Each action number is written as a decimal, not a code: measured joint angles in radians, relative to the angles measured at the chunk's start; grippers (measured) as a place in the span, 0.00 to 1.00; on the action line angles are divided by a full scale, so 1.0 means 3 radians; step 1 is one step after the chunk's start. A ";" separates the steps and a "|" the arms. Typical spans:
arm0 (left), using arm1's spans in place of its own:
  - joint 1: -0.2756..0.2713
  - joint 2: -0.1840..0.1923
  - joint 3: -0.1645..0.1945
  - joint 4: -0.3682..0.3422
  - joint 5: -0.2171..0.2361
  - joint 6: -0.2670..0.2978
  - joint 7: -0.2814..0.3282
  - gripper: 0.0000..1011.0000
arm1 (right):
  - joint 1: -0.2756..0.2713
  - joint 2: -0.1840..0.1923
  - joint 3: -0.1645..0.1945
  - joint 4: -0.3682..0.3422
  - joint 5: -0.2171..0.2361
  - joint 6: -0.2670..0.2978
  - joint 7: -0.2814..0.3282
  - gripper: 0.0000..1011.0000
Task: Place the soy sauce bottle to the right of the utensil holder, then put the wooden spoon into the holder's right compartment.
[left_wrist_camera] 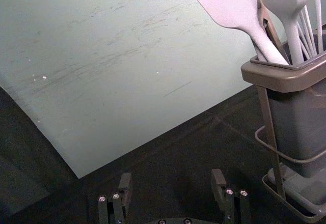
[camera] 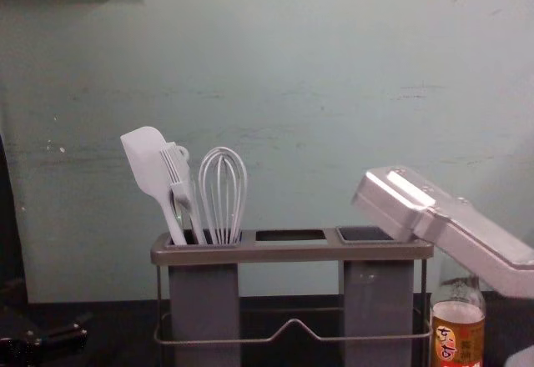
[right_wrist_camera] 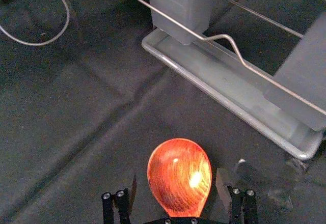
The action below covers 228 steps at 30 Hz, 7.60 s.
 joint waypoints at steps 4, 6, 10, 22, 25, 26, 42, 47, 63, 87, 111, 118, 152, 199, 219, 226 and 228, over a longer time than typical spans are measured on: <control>0.0000 0.0000 0.0000 0.0000 0.0000 0.0000 0.0000 1.00 | 0.0081 -0.0035 -0.0049 0.0096 -0.0058 0.0010 0.0021 0.99; 0.0000 0.0000 0.0000 0.0000 0.0000 0.0000 0.0000 1.00 | 0.0109 -0.0045 -0.0068 0.0129 -0.0082 0.0017 0.0025 0.99; 0.0000 0.0000 0.0000 0.0000 0.0000 0.0000 0.0000 1.00 | 0.0181 -0.0068 -0.0118 0.0211 -0.0144 0.0034 0.0045 0.99; 0.0000 0.0000 0.0000 0.0000 0.0000 0.0000 0.0000 1.00 | 0.0332 -0.0128 -0.0236 0.0374 -0.0299 0.0101 0.0128 0.99; 0.0000 0.0000 0.0000 0.0000 0.0000 0.0000 0.0000 1.00 | 0.0340 -0.0134 -0.0250 0.0384 -0.0331 0.0102 0.0140 0.99; 0.0000 0.0000 0.0000 0.0000 0.0000 0.0000 0.0000 1.00 | 0.0341 -0.0134 -0.0256 0.0387 -0.0345 0.0100 0.0152 0.99; 0.0000 0.0000 0.0000 0.0000 0.0000 0.0000 0.0000 1.00 | 0.0345 -0.0175 -0.0232 0.0448 -0.0441 0.0041 0.0252 0.99; 0.0000 0.0000 0.0000 0.0000 0.0000 0.0000 0.0000 1.00 | 0.0318 -0.0189 -0.0187 0.0454 -0.0441 0.0000 0.0284 0.91; 0.0000 0.0000 0.0000 0.0000 0.0000 0.0000 0.0000 1.00 | -0.0023 -0.0053 0.0097 -0.0389 -0.0463 0.0079 0.0343 0.82; 0.0000 0.0000 0.0000 0.0000 0.0000 0.0000 0.0000 1.00 | -0.1056 -0.0002 0.0951 -0.1374 0.0035 -0.1239 0.0197 0.82; 0.0000 0.0000 0.0000 0.0000 0.0000 0.0000 0.0000 1.00 | -0.1538 -0.0007 0.1270 -0.1229 0.0502 -0.2681 0.0270 0.82; 0.0000 0.0000 0.0000 0.0000 0.0000 0.0000 0.0000 1.00 | -0.1533 -0.0009 0.1268 -0.1229 0.0501 -0.2677 0.0272 0.82; 0.0000 0.0000 0.0000 0.0000 0.0000 0.0000 0.0000 1.00 | -0.0946 0.0004 0.1197 -0.0924 0.0663 -0.2572 0.0228 0.82; 0.0000 0.0000 0.0000 0.0000 0.0000 0.0000 0.0000 1.00 | 0.0709 -0.0044 0.0708 0.0385 0.0933 -0.2781 0.0055 0.82; 0.0000 0.0000 0.0000 0.0000 0.0000 0.0000 0.0000 1.00 | 0.0804 -0.0181 0.0420 0.0951 0.0849 -0.3189 -0.0163 0.82; 0.0000 0.0000 0.0000 0.0000 0.0000 0.0000 0.0000 1.00 | 0.0688 -0.0214 0.0427 0.1020 0.0915 -0.3326 -0.0173 0.82; 0.0000 0.0000 0.0000 0.0000 0.0000 0.0000 0.0000 1.00 | 0.0662 -0.0216 0.0431 0.1020 0.0923 -0.3345 -0.0175 0.82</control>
